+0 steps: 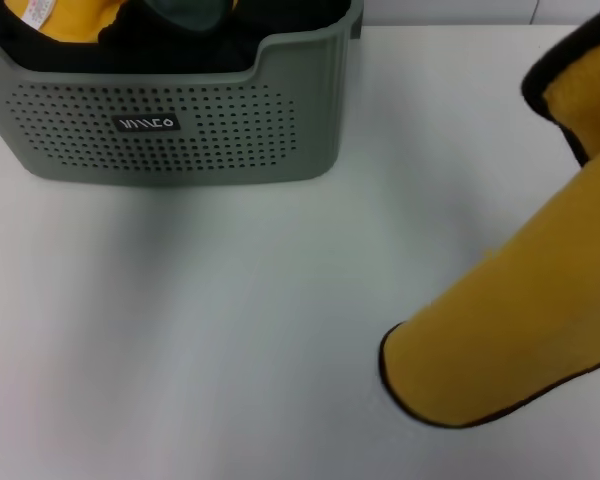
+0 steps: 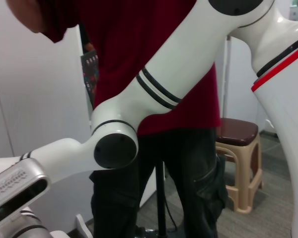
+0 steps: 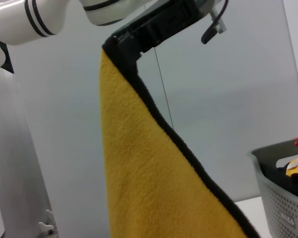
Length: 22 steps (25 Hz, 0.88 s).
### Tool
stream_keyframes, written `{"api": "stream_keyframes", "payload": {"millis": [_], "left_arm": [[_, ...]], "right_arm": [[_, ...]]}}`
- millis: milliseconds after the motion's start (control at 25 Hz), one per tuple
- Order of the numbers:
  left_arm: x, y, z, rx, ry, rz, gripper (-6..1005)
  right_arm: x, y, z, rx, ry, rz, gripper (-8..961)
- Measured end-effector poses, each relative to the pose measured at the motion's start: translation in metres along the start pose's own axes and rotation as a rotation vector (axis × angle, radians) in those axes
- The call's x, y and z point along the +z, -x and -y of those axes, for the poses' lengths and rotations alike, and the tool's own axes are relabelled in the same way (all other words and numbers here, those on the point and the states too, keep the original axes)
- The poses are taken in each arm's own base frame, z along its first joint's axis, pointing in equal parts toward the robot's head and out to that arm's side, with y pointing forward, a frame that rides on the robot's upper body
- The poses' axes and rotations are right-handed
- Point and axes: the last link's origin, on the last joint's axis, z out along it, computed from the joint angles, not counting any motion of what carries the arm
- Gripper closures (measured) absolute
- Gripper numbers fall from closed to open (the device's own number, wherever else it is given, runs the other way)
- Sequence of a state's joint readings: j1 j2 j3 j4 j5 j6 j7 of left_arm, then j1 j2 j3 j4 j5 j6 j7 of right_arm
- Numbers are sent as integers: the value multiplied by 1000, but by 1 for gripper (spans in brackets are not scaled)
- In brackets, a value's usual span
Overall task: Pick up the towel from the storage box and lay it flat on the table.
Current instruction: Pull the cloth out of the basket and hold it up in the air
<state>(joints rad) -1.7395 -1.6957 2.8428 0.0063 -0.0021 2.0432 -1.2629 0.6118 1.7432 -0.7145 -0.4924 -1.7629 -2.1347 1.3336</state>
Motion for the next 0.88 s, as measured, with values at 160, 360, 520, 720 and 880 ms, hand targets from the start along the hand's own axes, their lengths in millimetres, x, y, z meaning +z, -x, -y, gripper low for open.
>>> {"api": "stream_keyframes", "payload": {"millis": [160, 360, 520, 720, 880], "left_arm": [[8, -7, 3, 14, 25, 10, 958], [17, -15, 7, 35, 50, 22, 957], [22, -19, 8, 42, 68, 40, 958], [26, -20, 9, 47, 92, 84, 957], [28, -19, 10, 35, 104, 126, 957]], "right_arm": [[-4, 3, 1, -10, -18, 4, 69], [-5, 5, 2, -19, -11, 0, 69], [-2, 6, 1, -24, 10, 1, 69], [6, 3, 0, -19, 58, -28, 69], [10, 4, 1, -14, 77, -40, 69]]}}
